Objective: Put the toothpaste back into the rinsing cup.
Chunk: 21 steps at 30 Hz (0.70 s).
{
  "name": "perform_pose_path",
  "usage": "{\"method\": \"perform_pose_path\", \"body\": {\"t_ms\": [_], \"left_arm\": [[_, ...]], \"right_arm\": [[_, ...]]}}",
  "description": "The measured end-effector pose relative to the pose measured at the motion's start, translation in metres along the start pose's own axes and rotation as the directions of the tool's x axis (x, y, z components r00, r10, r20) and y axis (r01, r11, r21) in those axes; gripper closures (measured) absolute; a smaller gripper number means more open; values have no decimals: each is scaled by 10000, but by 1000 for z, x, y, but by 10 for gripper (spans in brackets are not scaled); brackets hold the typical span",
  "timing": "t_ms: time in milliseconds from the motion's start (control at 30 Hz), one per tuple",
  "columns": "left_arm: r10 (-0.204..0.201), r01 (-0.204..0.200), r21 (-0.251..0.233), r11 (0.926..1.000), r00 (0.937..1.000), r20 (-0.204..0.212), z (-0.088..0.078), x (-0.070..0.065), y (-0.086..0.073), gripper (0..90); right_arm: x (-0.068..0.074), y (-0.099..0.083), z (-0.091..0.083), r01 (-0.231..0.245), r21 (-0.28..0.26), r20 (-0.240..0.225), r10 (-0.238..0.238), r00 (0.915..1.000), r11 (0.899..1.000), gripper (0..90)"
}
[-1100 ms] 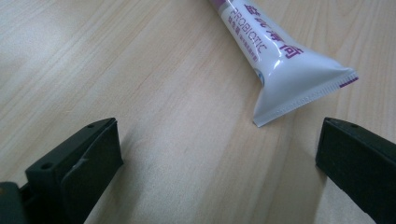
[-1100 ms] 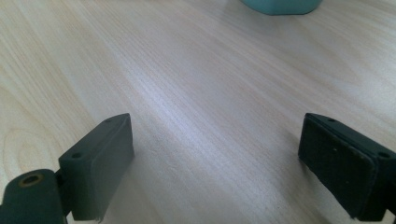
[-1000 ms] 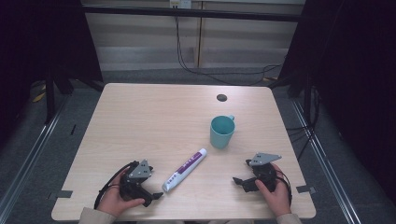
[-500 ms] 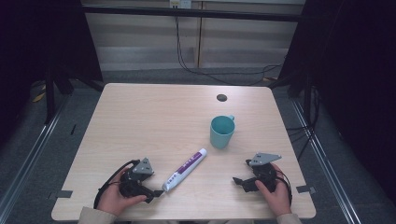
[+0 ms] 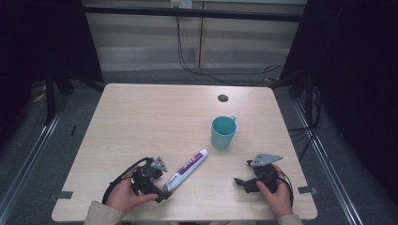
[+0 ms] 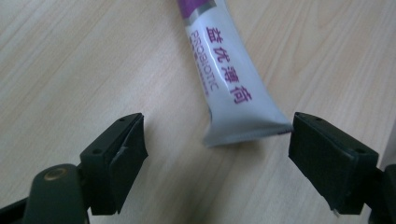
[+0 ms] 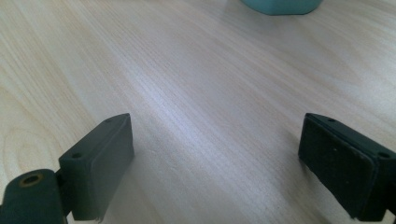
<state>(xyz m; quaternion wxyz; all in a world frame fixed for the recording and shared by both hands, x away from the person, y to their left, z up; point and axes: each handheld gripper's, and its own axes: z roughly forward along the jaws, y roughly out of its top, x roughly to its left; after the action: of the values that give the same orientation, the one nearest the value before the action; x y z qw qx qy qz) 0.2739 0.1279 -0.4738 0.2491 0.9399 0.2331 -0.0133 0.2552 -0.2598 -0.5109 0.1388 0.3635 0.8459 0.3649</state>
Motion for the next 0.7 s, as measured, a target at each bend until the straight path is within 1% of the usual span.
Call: {"method": "perform_pose_path", "body": {"t_ms": [67, 167, 200, 233, 267, 367, 400, 567, 600, 633, 700], "left_arm": [[69, -69, 169, 9998, 10000, 11, 2, 1, 5, 195], [-71, 70, 288, 9996, 10000, 21, 5, 0, 11, 201], [-36, 35, 331, 9994, 10000, 8, 5, 1, 13, 206], [-142, 143, 304, 9994, 9999, -23, 6, 1, 15, 211], [-98, 99, 380, 9992, 9999, -35, 6, 3, 16, 217], [-193, 194, 414, 9990, 9998, -16, 8, 4, 19, 228], [-342, 342, 381, 9987, 9994, -4, 9, 4, 20, 238], [-379, 383, 572, 9976, 9993, -67, 14, 6, 28, 265], [-445, 450, 590, 9972, 9990, -94, 15, 6, 29, 272], [-402, 407, 593, 9974, 9991, -91, 16, 6, 30, 271], [-500, 511, 596, 9969, 9986, -196, 18, 7, 34, 280]], "right_arm": [[0, 0, 0, -3, -1, -2, 3, 10000, 10000, 96], [0, 0, 0, -1, -1, -2, 1, 10000, 10000, 96], [0, 0, 0, 1, -3, -3, -1, 10000, 10000, 96], [0, 0, 0, -3, 0, 0, 3, 10000, 10000, 96], [0, 0, 0, 8, -10, -4, -8, 10000, 10000, 96], [0, 0, 0, 8, -10, -4, -8, 10000, 10000, 96], [0, 0, 0, -6, 2, -1, 6, 10000, 10000, 96], [0, 0, 0, -3, 0, -2, 3, 10000, 10000, 96], [0, 0, 0, -2, 0, 1, 2, 10000, 10000, 95], [0, 0, 0, -4, 0, 0, 4, 10000, 10000, 96], [0, 0, 0, 0, 4, -6, 0, 10000, 10000, 96]]}}
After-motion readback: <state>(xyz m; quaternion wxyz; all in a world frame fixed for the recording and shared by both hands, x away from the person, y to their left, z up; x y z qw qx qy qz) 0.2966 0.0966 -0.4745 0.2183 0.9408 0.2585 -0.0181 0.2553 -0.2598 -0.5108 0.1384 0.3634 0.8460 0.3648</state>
